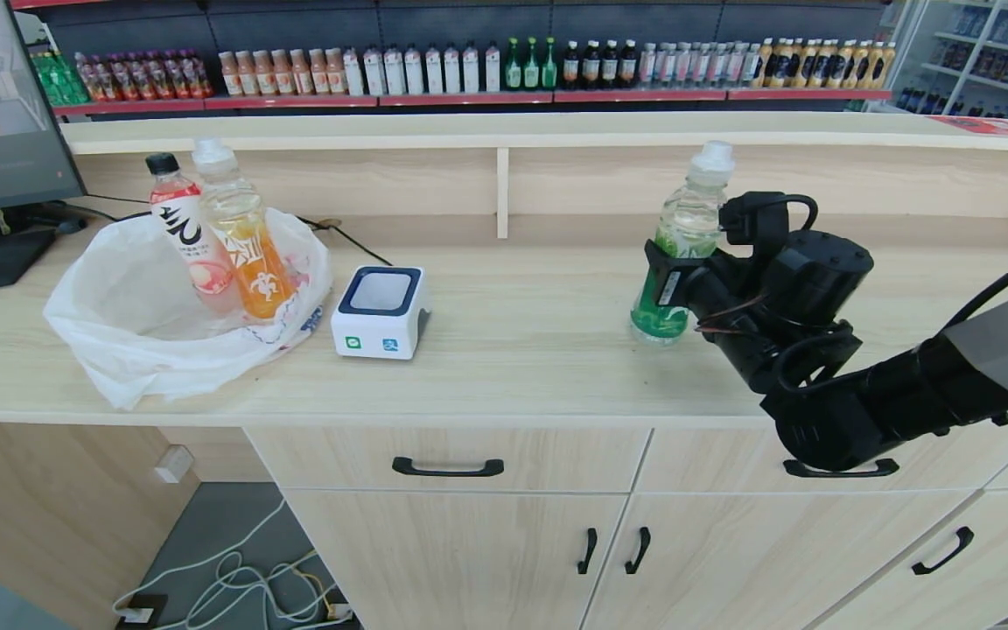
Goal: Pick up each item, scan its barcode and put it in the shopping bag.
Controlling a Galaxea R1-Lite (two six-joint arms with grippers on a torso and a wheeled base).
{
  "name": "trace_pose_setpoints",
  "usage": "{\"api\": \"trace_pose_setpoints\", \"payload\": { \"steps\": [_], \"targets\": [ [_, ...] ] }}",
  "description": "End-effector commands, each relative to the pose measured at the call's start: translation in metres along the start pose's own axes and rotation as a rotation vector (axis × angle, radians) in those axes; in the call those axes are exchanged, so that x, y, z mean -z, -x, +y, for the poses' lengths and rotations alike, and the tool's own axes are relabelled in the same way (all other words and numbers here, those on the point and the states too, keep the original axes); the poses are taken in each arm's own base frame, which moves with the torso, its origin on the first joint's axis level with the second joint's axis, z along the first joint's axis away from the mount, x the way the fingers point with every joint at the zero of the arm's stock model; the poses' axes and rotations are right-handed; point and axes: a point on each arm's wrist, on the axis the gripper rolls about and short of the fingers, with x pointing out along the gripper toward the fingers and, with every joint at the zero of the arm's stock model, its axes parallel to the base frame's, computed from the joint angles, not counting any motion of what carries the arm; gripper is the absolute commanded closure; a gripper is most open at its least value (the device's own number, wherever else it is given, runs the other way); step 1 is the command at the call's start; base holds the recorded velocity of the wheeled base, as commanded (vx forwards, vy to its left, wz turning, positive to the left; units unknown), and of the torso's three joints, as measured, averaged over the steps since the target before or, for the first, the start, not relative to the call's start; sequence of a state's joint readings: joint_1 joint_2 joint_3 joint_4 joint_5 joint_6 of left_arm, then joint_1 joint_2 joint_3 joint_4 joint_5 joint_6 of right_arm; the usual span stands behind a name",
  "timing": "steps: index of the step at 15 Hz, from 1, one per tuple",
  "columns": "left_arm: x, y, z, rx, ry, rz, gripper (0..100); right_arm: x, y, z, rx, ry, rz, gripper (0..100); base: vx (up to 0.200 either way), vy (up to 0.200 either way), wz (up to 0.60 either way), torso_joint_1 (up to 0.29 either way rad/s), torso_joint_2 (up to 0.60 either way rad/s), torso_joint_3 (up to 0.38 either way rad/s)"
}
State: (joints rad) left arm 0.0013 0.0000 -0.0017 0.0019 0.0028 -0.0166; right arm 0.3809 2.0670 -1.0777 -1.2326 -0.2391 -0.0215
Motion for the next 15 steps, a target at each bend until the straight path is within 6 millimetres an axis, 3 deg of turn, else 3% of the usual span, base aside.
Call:
{"api": "trace_pose_setpoints", "payload": {
  "steps": [1,9,15],
  "targets": [
    [0.000,0.000,0.000,-0.001,0.000,0.000,0,-0.010,0.002,0.001,-0.003,-0.006,-0.026,100,0.000,0.000,0.00,0.000,0.00,0.000],
    [0.000,0.000,0.000,-0.001,0.000,0.000,0,-0.062,0.026,-0.001,-0.018,-0.035,-0.118,100,0.000,0.000,0.00,0.000,0.00,0.000],
    [0.000,0.000,0.000,-0.001,0.000,0.000,0,-0.082,0.085,-0.013,-0.083,-0.041,-0.092,100,0.000,0.000,0.00,0.000,0.00,0.000]
  ]
}}
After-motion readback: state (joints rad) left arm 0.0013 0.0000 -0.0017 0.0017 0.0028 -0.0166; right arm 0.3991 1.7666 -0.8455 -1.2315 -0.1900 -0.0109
